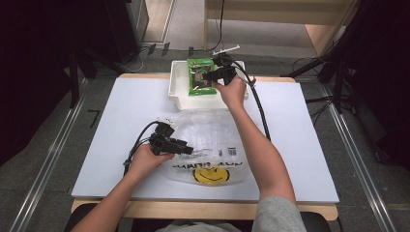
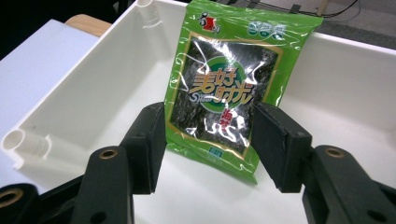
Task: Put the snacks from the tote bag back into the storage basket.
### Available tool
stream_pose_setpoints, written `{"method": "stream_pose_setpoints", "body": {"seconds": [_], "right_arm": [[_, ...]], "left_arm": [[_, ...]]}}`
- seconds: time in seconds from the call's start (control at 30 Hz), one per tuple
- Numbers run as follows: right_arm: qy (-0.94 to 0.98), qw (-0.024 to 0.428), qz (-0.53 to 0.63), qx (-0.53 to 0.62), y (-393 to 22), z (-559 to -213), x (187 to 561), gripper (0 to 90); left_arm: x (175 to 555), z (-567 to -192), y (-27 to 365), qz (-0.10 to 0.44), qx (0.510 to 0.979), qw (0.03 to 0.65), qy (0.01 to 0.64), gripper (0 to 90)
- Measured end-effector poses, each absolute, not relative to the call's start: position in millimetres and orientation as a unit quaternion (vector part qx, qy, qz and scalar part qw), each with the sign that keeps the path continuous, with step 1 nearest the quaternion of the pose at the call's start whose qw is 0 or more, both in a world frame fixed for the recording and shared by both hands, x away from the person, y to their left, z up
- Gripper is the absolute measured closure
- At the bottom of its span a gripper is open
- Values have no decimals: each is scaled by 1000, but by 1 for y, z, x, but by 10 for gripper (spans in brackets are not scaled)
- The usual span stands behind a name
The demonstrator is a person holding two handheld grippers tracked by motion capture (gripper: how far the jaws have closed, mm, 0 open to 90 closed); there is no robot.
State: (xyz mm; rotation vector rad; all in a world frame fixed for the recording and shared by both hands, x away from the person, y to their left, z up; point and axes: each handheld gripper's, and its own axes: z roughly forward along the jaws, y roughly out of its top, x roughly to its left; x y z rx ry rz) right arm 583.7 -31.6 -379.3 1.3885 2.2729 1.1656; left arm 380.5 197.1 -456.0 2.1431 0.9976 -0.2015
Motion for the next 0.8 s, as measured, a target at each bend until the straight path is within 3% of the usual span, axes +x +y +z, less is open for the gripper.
{"method": "stream_pose_setpoints", "body": {"seconds": [0.8], "right_arm": [[795, 95, 413, 434, -43, -378, 533, 466]], "left_arm": [[380, -456, 195, -76, 841, 370, 387, 489]]}}
